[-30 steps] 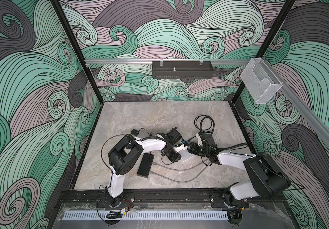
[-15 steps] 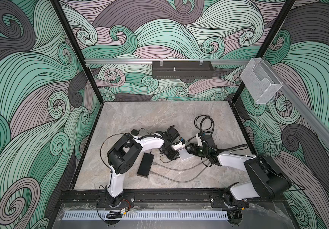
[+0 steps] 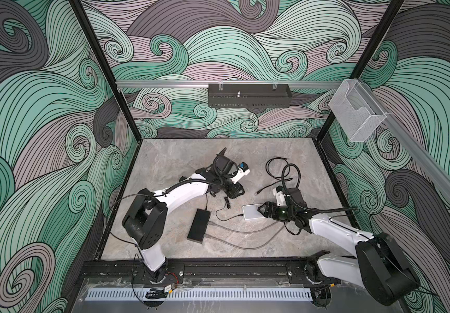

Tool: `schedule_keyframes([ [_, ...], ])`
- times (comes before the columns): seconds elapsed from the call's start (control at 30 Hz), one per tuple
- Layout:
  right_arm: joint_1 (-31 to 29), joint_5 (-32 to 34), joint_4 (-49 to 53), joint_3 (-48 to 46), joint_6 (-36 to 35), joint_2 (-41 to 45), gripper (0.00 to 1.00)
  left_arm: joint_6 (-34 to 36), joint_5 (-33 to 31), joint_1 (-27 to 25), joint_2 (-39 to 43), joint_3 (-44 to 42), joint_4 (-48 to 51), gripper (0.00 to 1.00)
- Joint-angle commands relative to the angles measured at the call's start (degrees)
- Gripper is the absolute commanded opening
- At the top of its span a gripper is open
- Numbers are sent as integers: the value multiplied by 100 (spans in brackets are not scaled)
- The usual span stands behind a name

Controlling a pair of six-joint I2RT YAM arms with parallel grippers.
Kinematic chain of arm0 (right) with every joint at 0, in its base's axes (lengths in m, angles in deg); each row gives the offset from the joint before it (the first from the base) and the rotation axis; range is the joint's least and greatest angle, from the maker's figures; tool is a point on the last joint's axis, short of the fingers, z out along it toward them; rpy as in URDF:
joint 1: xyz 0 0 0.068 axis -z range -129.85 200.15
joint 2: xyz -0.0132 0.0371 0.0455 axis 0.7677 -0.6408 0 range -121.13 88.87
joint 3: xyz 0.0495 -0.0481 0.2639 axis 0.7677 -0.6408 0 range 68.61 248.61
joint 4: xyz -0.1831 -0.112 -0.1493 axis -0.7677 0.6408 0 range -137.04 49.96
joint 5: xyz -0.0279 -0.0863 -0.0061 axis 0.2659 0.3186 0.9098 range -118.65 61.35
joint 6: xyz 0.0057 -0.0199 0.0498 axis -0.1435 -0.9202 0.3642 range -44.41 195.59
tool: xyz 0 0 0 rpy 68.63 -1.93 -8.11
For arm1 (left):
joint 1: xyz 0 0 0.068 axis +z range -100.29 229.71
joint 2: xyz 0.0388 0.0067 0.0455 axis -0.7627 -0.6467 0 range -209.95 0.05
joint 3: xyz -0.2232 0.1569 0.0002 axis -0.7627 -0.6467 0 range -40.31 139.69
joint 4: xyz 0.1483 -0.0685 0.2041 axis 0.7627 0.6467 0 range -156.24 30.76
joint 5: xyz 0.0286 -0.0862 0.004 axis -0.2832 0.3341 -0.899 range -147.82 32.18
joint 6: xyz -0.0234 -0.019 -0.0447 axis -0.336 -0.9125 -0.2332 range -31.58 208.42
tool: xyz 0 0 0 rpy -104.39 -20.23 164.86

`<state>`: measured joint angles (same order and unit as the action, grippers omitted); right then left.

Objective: Insert the plug into the switch port

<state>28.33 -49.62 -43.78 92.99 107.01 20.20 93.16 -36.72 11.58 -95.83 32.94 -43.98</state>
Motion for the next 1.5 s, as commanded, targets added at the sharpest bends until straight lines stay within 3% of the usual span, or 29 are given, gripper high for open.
schedule_keyframes([
  [0.0,34,113,810,108,-564,241,76,-214,-27,135,556,239,131,38],
  [0.1,43,18,1006,126,-822,274,77,-14,226,130,930,14,234,26],
  [0.2,110,-310,948,159,-843,74,77,601,517,85,1053,-517,211,25],
  [0.37,227,-836,442,224,-650,-269,76,2941,-278,-438,671,-618,1224,27],
  [0.5,282,-1175,171,319,-734,-464,75,3802,-30,-486,674,-1459,35,28],
  [0.6,351,-1353,119,417,-852,-555,74,3842,251,-485,501,-1561,-424,28],
  [0.77,398,-1286,-12,530,-749,-683,73,3933,131,-485,-273,-918,186,27],
  [1.03,442,-847,59,651,-681,-762,73,3609,-3,-555,-915,-441,240,28],
  [1.23,451,-862,-37,528,-651,-798,74,3494,-96,-592,-955,-594,279,38],
  [1.47,451,-882,-77,504,-644,-824,74,3187,-477,-725,-1099,-650,449,39],
])
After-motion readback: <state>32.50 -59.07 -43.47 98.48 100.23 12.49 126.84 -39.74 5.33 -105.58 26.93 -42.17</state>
